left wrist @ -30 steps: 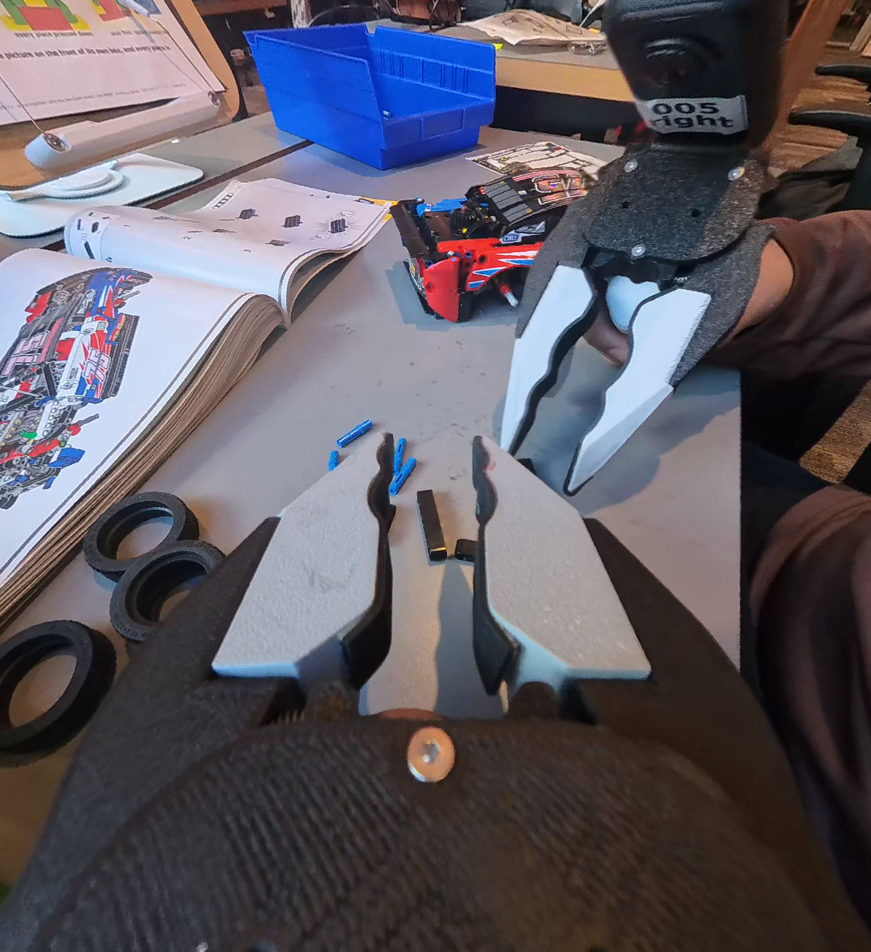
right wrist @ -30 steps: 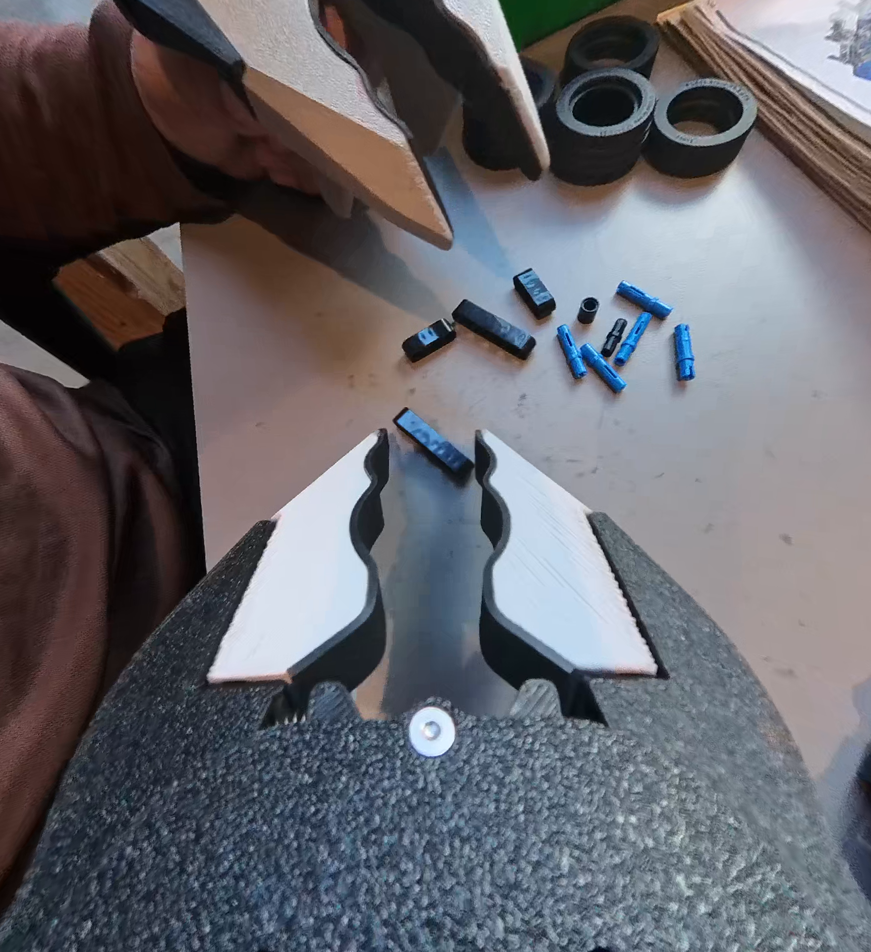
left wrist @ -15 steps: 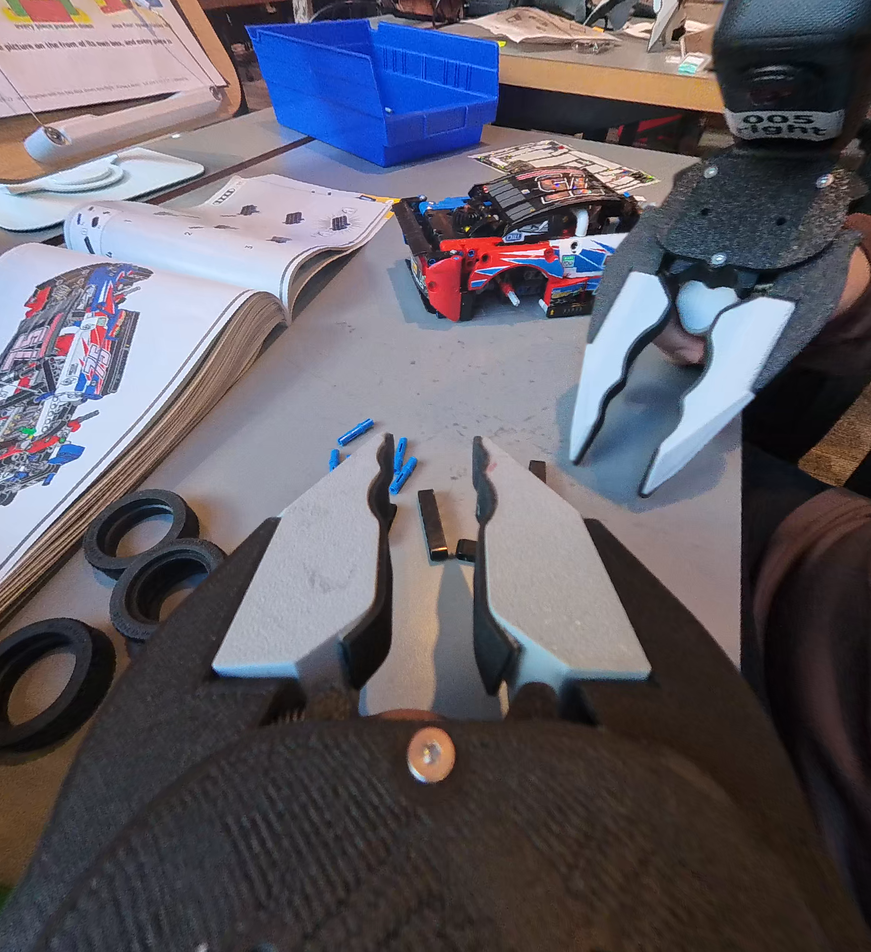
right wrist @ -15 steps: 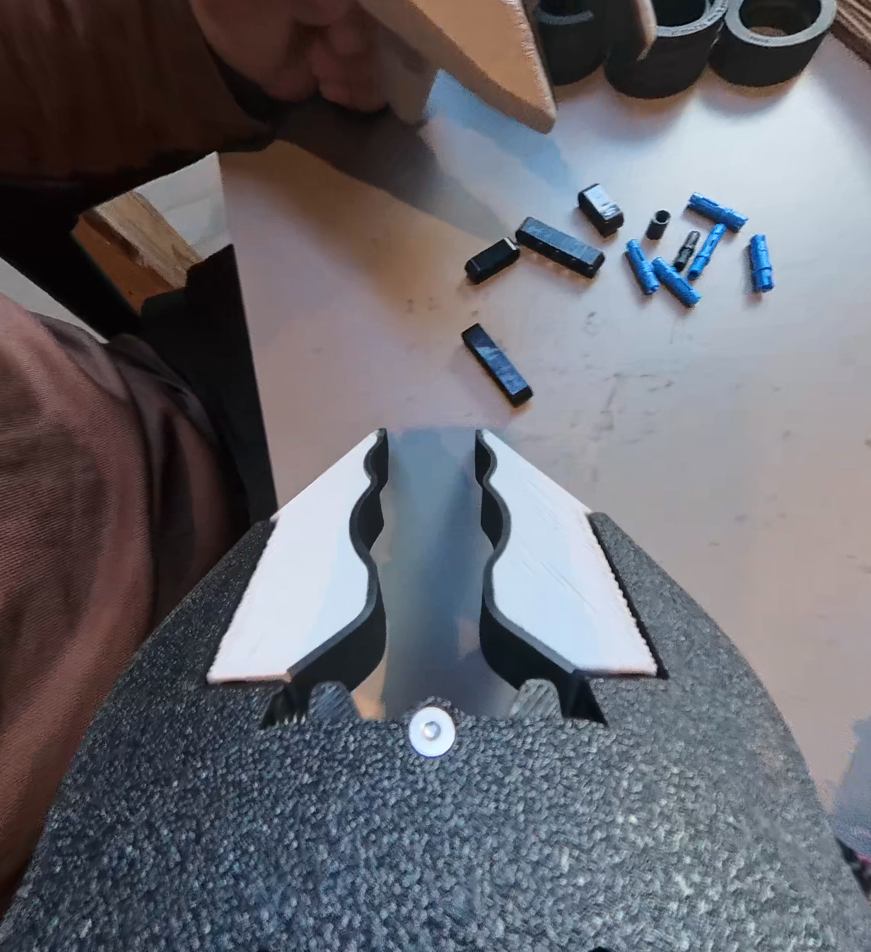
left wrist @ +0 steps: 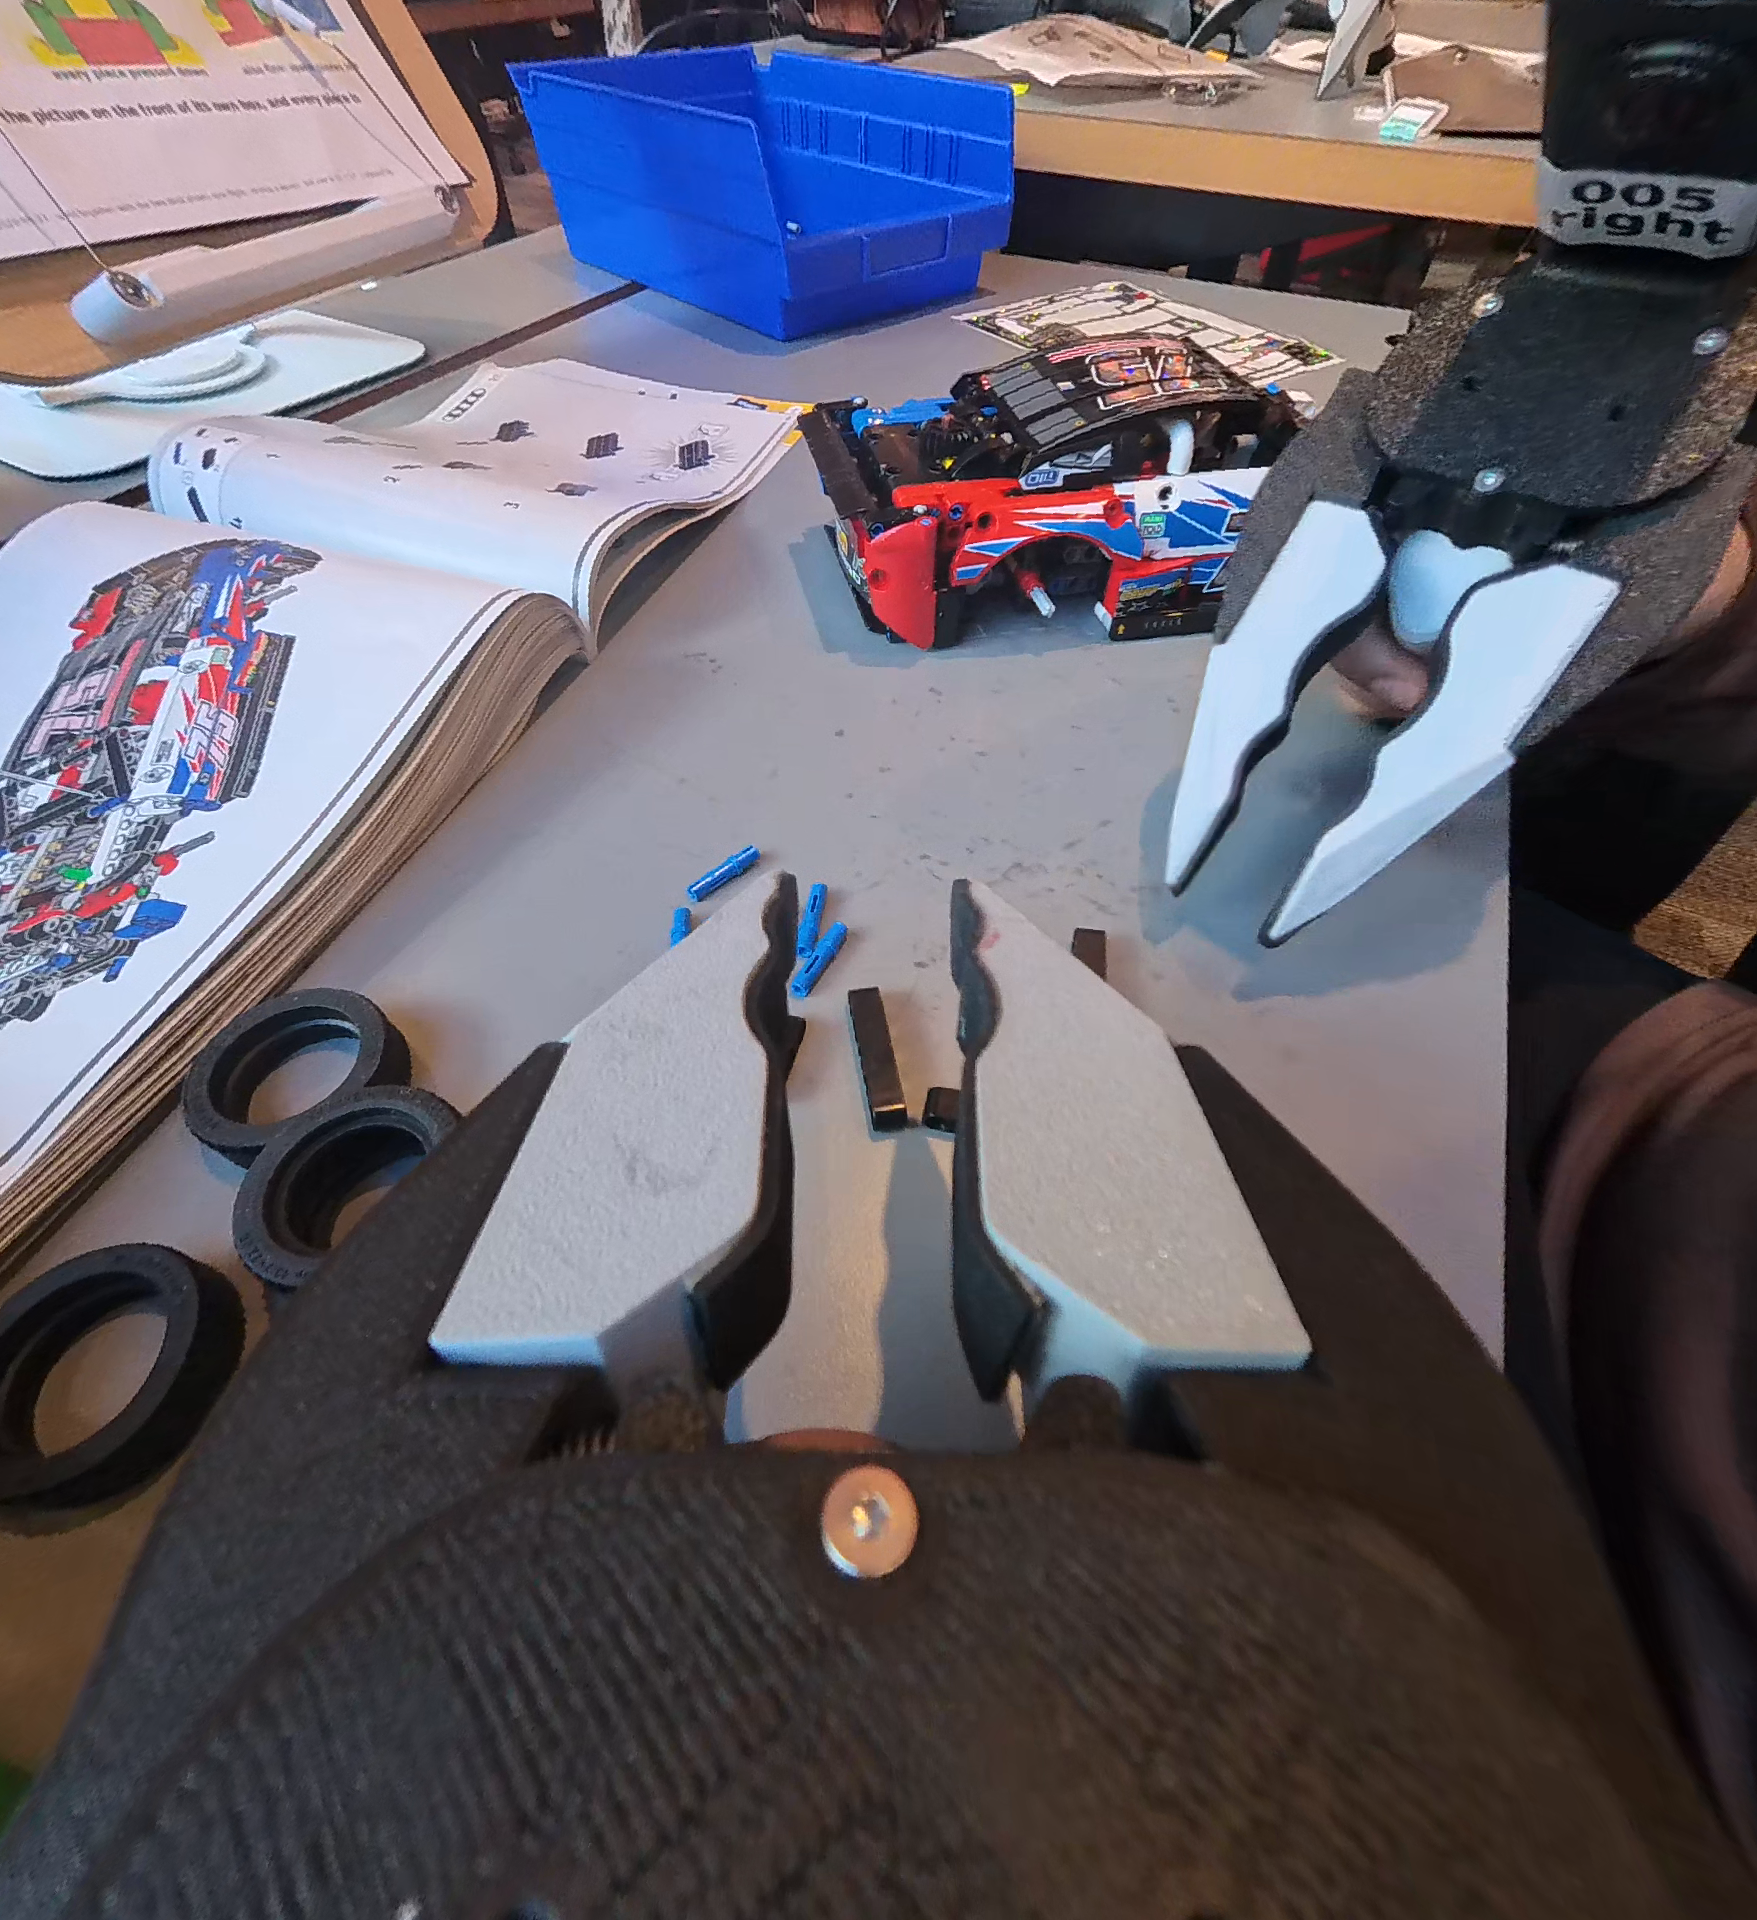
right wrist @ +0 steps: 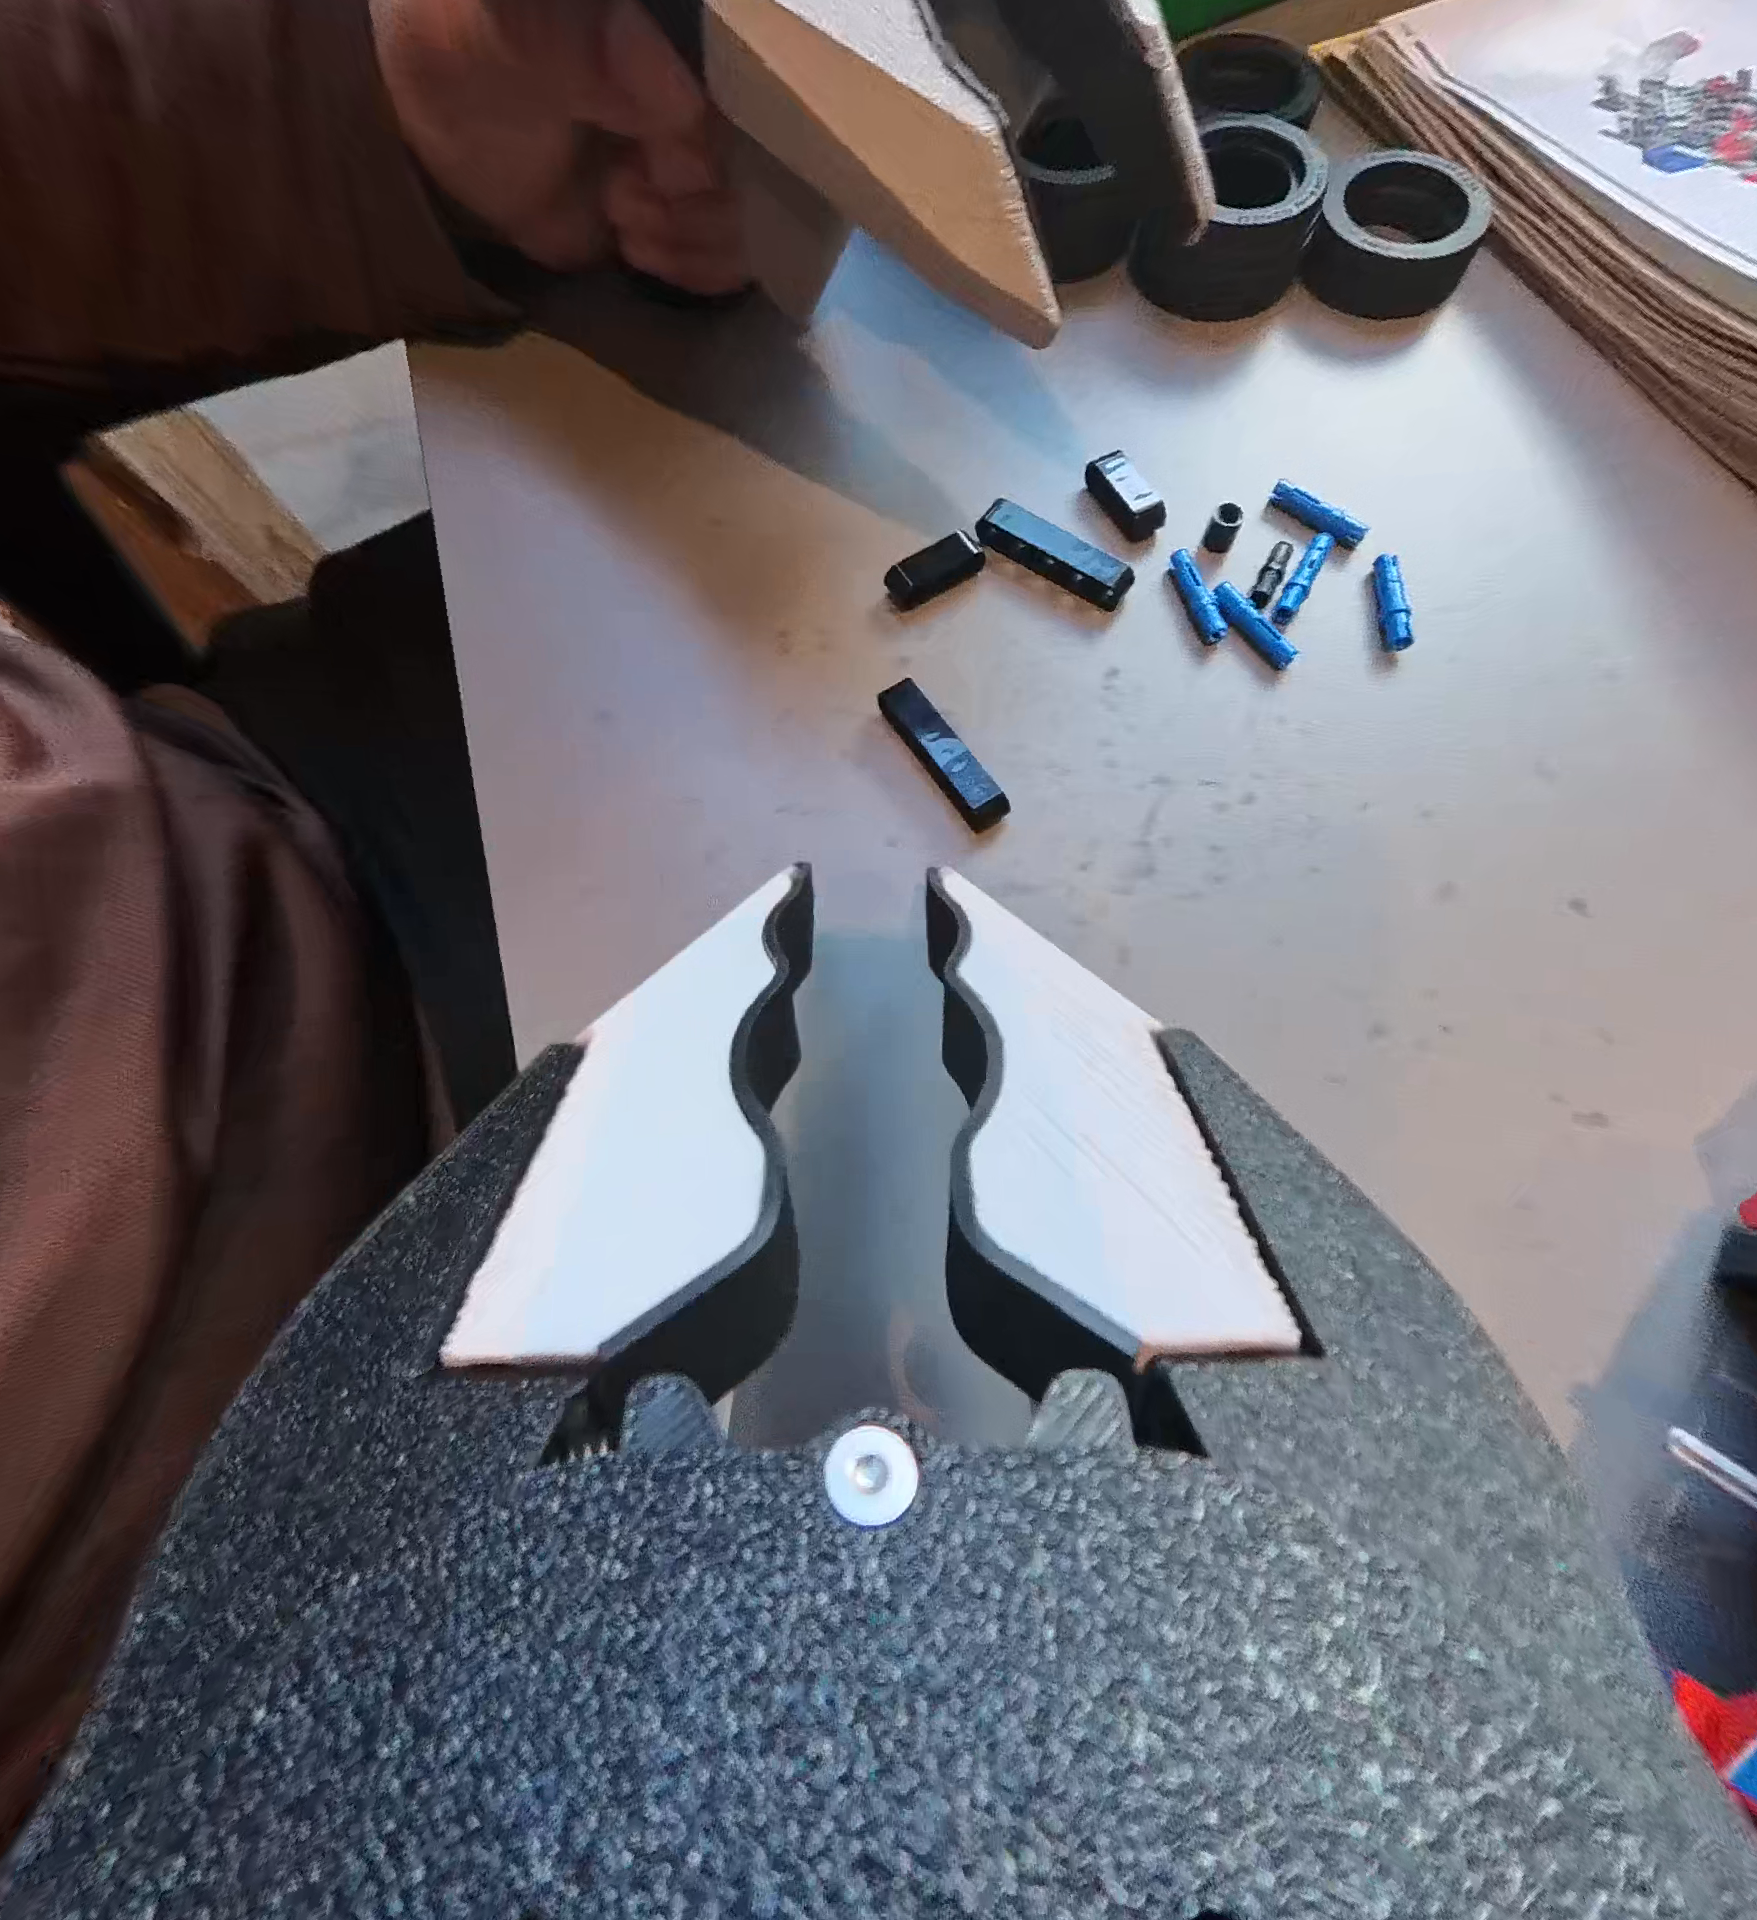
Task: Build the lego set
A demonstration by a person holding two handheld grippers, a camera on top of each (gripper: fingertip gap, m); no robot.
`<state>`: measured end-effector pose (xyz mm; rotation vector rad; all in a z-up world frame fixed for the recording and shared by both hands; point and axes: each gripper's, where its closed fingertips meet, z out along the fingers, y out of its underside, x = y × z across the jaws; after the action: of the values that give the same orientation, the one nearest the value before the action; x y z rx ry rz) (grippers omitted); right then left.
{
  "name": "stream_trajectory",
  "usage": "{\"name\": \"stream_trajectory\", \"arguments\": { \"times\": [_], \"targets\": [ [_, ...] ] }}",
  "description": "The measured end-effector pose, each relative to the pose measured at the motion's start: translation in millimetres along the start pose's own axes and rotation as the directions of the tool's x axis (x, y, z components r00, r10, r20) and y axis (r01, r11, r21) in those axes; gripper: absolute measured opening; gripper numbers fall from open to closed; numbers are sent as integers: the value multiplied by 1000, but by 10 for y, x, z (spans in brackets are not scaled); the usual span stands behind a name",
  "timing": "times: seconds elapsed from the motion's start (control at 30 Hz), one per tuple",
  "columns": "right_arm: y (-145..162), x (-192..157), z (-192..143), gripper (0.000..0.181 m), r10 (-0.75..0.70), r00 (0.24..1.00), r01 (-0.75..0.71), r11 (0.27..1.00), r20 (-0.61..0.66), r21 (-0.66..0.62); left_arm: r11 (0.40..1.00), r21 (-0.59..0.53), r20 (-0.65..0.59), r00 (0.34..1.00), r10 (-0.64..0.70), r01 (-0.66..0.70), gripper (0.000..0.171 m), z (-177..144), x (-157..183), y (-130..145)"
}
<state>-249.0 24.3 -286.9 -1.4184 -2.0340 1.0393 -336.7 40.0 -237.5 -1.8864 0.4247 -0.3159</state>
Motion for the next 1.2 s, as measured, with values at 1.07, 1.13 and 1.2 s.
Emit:
{"name": "stream_trajectory", "arguments": {
  "times": [1.07,1.13,1.2],
  "targets": [
    [-87,300,68,12,48,998,-47,999,-44,16,911,-407,-66,997,49,-72,26,211,622,589],
    [-101,246,160,33,37,999,-36,999,7,-16,913,-400,-51,997,65,-81,24,205,597,566],
    [-50,191,230,38,26,999,-23,997,46,-72,912,-400,-22,996,86,-88,23,201,537,578]
  ]
}}
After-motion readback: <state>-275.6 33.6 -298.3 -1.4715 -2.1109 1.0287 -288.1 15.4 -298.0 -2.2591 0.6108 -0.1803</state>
